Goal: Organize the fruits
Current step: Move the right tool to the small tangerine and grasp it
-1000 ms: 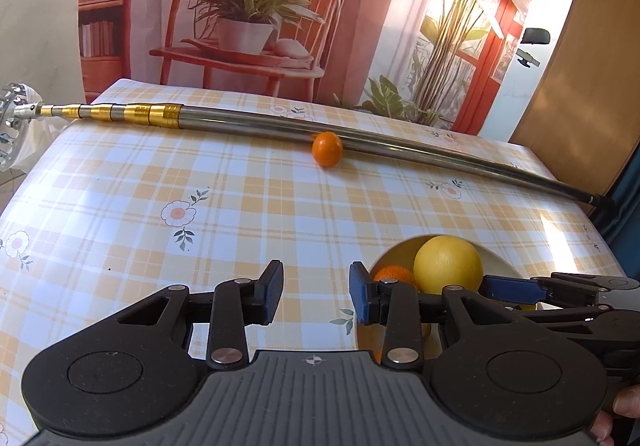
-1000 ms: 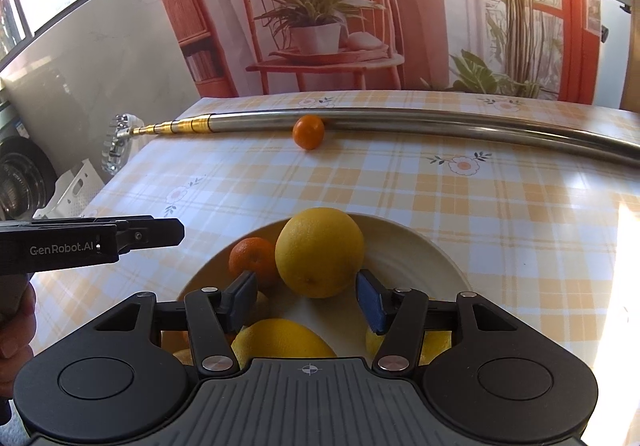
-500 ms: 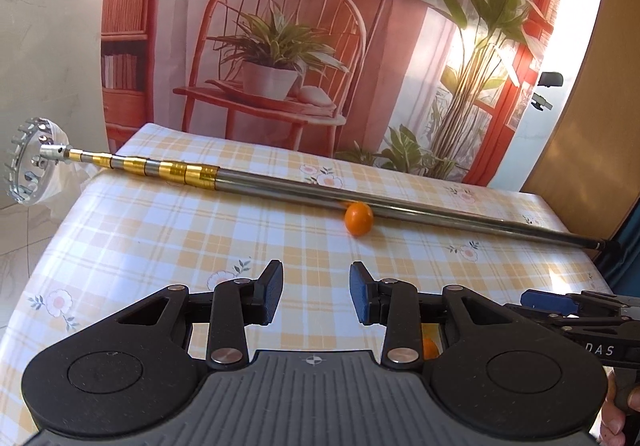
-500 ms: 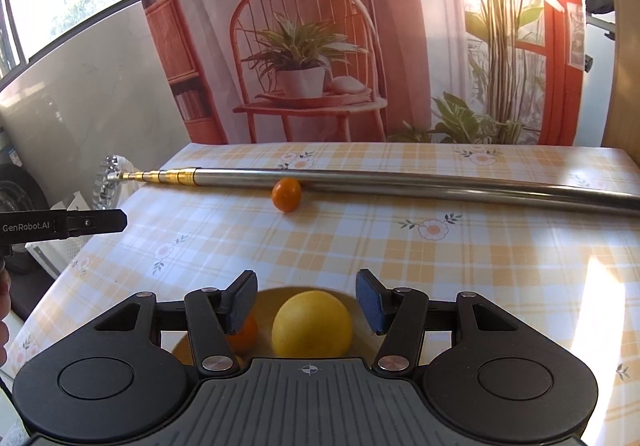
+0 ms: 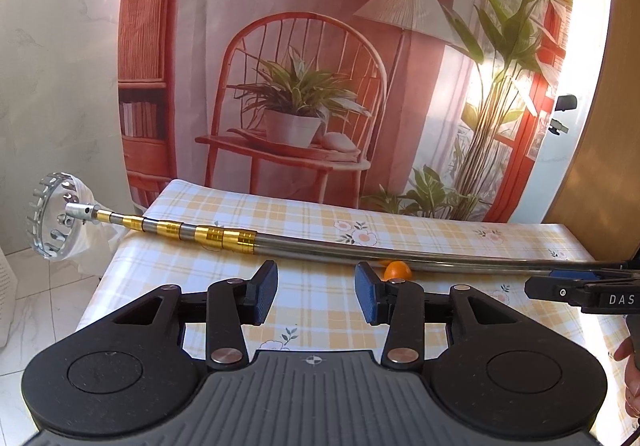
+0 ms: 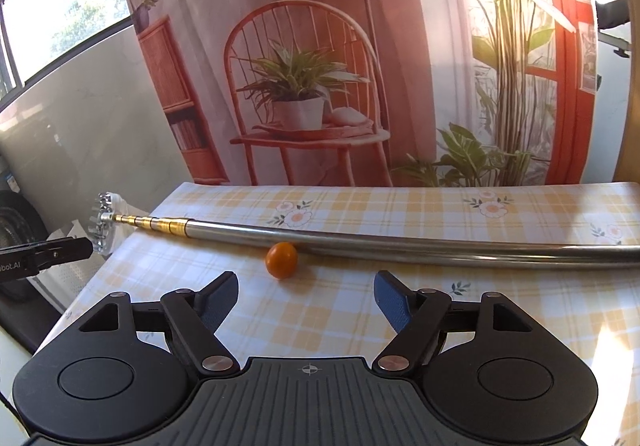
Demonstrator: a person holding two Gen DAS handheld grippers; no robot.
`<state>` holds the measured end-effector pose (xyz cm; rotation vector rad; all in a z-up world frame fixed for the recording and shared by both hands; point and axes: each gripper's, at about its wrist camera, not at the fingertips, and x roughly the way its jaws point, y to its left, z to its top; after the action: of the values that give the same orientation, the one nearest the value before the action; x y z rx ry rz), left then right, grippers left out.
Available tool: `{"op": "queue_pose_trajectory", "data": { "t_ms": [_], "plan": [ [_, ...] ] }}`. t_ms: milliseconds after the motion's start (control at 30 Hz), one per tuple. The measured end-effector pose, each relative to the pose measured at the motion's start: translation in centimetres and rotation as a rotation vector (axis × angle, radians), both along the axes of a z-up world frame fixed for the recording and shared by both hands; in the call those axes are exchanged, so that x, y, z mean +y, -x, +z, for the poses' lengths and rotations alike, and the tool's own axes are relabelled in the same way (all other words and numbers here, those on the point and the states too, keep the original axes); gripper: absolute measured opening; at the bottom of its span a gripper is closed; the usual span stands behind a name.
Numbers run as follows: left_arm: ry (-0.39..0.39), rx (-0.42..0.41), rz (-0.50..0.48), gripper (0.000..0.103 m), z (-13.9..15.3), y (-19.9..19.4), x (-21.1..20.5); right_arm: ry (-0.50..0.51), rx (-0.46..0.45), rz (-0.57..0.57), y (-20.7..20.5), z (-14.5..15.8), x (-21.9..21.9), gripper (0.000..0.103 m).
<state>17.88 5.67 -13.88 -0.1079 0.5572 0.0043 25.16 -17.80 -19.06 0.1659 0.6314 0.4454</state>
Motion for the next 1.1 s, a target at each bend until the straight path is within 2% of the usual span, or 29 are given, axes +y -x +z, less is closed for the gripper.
{"op": "queue_pose_trajectory", "data": {
  "t_ms": [100,267,367,400,633,800,1000,1100],
  "plan": [
    [0.011,0.005,0.012,0.05,-0.6,-0.3,0.5,0.0,-0.013,0.029,-1.5,-0.4,1.3,0.085],
    [0.021,0.019,0.027,0.051,-1.5,-1.2,1.4,0.049,-0.032,0.082,-3.6,-1.0,4.4,0.085],
    [0.028,0.034,0.032,0.051,-2.1,-2.0,1.9,0.103,-0.012,0.119,-4.9,-1.8,6.5,0.081],
    [0.027,0.037,0.033,0.051,-2.3,-2.2,2.1,0.121,-0.004,0.134,-5.3,-2.1,7.3,0.075],
    [0.033,0.066,0.085,0.051,-4.1,-4.0,4.2,0.2,0.049,0.157,-8.7,-4.5,10.9,0.057],
    [0.042,0.094,0.121,0.051,-5.6,-4.7,5.2,0.194,0.097,0.155,-10.4,-5.4,11.9,0.053],
    [0.057,0.121,0.12,0.051,-6.6,-5.2,5.2,0.271,0.107,0.155,-11.2,-6.1,13.3,0.05],
    [0.066,0.128,0.102,0.051,-6.9,-5.2,4.6,0.287,0.125,0.147,-11.6,-6.3,13.4,0.044]
  ]
}}
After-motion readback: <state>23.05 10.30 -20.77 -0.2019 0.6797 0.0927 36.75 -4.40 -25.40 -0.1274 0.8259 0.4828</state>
